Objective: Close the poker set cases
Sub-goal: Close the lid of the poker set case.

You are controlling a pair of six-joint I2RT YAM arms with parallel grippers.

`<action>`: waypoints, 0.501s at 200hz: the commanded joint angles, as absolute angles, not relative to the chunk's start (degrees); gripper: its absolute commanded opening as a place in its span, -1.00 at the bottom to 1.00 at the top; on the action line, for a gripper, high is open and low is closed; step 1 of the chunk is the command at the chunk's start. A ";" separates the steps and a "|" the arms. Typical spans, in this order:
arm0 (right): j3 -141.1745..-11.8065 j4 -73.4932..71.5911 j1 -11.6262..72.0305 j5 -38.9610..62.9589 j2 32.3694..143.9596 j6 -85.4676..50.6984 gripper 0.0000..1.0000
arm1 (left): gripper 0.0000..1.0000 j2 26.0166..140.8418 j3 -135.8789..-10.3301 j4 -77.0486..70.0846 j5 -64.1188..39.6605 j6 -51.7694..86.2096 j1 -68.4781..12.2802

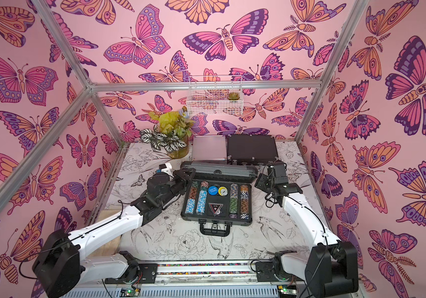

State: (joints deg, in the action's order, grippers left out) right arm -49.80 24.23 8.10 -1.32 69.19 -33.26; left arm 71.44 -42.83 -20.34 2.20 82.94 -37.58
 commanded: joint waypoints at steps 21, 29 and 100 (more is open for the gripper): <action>-47.82 23.25 8.01 1.70 66.98 -35.55 0.27 | -0.22 70.51 -40.14 -0.31 5.71 79.89 -37.18; -47.66 23.18 8.06 1.97 66.99 -35.60 0.26 | -0.20 70.15 -40.50 0.85 5.71 79.43 -37.19; -46.94 22.86 8.00 2.93 66.63 -35.64 0.26 | -0.13 64.80 -43.53 20.26 9.39 75.77 -36.45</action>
State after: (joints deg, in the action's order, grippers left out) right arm -47.22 23.86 7.94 1.13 67.77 -34.68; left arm 64.82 -45.56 1.10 3.09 78.00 -38.02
